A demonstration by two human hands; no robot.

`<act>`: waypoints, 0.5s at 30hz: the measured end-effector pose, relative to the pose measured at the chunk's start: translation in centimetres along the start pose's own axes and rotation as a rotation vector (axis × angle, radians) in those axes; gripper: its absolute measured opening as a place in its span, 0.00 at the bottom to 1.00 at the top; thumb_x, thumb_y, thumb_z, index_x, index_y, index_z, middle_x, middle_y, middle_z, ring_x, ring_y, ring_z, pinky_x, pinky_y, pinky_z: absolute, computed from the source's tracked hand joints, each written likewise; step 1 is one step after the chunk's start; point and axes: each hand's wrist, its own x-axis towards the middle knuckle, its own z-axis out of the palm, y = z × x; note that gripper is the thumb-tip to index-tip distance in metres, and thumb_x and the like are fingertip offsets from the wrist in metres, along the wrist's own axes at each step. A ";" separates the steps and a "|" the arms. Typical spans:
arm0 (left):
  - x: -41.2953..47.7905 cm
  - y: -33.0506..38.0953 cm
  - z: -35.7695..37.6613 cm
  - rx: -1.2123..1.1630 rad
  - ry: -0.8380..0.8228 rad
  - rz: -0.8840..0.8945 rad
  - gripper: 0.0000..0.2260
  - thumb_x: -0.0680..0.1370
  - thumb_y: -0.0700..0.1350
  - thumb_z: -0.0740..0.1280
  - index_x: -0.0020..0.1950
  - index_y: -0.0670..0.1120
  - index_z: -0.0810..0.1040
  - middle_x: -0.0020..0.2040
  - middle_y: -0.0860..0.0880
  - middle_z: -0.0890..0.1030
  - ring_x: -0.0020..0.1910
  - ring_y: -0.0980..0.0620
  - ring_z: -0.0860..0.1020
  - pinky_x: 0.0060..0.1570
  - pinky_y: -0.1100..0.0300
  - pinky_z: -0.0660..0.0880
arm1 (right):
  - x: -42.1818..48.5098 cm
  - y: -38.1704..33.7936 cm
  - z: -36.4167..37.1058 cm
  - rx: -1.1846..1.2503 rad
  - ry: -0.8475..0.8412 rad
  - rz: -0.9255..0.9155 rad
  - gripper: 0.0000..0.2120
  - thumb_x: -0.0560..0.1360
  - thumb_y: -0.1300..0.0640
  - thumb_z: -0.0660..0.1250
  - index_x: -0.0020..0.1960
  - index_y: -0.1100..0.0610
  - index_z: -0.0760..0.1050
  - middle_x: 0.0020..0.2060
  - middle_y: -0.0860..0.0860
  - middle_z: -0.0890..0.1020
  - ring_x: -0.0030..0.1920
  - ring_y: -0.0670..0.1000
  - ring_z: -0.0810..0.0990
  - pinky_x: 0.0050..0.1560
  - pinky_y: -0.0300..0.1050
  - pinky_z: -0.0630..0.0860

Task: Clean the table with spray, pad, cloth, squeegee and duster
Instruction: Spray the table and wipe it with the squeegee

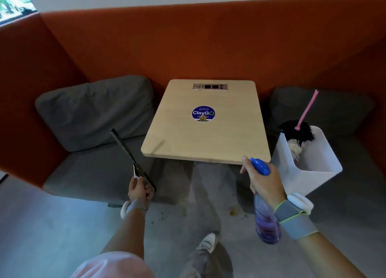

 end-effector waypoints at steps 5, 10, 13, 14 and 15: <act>-0.3 -1.1 1.5 -0.132 -0.023 -0.056 0.09 0.82 0.42 0.58 0.48 0.52 0.75 0.31 0.49 0.64 0.15 0.58 0.62 0.20 0.73 0.57 | 1.5 -0.8 0.1 0.036 -0.007 0.029 0.22 0.77 0.43 0.65 0.37 0.61 0.77 0.18 0.53 0.67 0.20 0.52 0.66 0.30 0.46 0.68; 0.7 -1.0 3.8 -0.146 -0.017 -0.081 0.09 0.82 0.43 0.58 0.50 0.53 0.76 0.30 0.49 0.65 0.16 0.57 0.63 0.21 0.72 0.57 | 3.4 -1.2 0.6 0.020 -0.014 0.023 0.22 0.77 0.43 0.65 0.37 0.61 0.77 0.19 0.53 0.68 0.20 0.51 0.66 0.29 0.44 0.67; 1.4 -0.6 4.2 -0.125 -0.027 -0.054 0.10 0.82 0.43 0.59 0.45 0.53 0.77 0.29 0.49 0.65 0.16 0.57 0.62 0.21 0.72 0.57 | 4.1 -1.2 0.9 0.003 -0.016 0.022 0.21 0.77 0.44 0.65 0.36 0.61 0.76 0.20 0.53 0.69 0.20 0.50 0.67 0.27 0.43 0.67; 1.9 -0.5 4.4 -0.109 -0.040 -0.047 0.10 0.82 0.43 0.59 0.47 0.53 0.78 0.29 0.48 0.65 0.16 0.57 0.62 0.21 0.71 0.56 | 4.5 -1.1 0.9 0.002 -0.017 0.030 0.21 0.77 0.44 0.65 0.36 0.60 0.76 0.19 0.53 0.69 0.20 0.50 0.67 0.27 0.43 0.67; 2.5 -0.6 4.4 -0.088 -0.051 -0.043 0.09 0.82 0.44 0.58 0.49 0.53 0.78 0.29 0.48 0.64 0.16 0.57 0.62 0.21 0.71 0.56 | 4.8 -0.9 0.9 0.008 -0.016 0.041 0.21 0.77 0.44 0.65 0.36 0.60 0.76 0.19 0.53 0.68 0.20 0.50 0.67 0.28 0.43 0.67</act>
